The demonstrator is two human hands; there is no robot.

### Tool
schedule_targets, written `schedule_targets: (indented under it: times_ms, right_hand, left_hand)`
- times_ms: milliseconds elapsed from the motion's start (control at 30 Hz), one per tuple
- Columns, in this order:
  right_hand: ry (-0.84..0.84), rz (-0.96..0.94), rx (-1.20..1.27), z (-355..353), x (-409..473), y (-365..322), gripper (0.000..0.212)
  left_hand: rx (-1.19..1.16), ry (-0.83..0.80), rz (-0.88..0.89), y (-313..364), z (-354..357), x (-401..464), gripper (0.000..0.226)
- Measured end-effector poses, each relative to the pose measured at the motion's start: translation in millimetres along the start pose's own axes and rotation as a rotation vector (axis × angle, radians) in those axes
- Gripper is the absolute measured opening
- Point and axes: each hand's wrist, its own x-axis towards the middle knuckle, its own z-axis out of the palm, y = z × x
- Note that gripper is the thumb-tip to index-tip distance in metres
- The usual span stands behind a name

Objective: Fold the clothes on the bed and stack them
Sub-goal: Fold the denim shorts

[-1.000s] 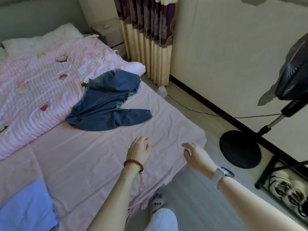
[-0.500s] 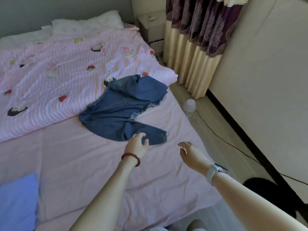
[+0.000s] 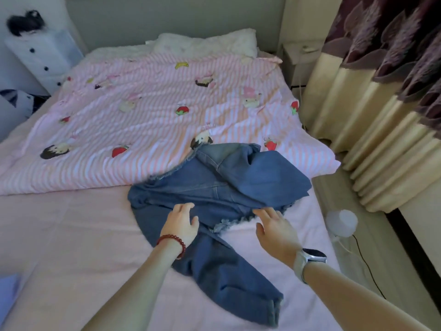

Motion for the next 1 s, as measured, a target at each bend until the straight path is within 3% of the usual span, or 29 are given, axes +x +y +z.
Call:
schedule_targets:
  times_ms: [100,233,367,467,567,633,700,800,900,1000]
  right_hand:
    - [0.293,-0.203,-0.136,0,75,10,0.042]
    - [0.398,-0.309,-0.304,-8,161,5,0.046]
    - [0.138,-0.300,-0.332,13,206,-3,0.062]
    - [-0.016,-0.267,-0.416,36,208,2,0.072]
    - [0.008,-0.266,-0.465,51,203,7,0.074]
    - [0.091,-0.242,-0.407,49,201,3,0.077]
    - [0.192,-0.315,-0.369,37,196,-7,0.085]
    - [0.284,-0.599,-0.436,19,185,-22,0.093]
    - [0.264,-0.866,-0.432,3,159,-44,0.058]
    - [0.078,-0.863,-0.251,-8,106,-65,0.027]
  left_hand:
    - [0.044,0.070,-0.020,-8,3,65,0.049]
    - [0.136,0.119,-0.067,-19,5,137,0.063]
    - [0.271,0.074,-0.106,-26,11,180,0.075]
    - [0.382,0.219,-0.118,-33,17,194,0.066]
    - [0.257,0.349,0.051,-42,23,191,0.034]
    - [0.132,0.408,0.183,-48,22,177,0.025]
    - [0.036,0.412,0.340,-51,16,155,0.024]
    - [-0.025,0.315,0.515,-54,1,113,0.043]
    - [-0.048,0.289,0.555,-58,-17,67,0.033]
    - [-0.057,0.299,0.553,-60,-35,17,0.020]
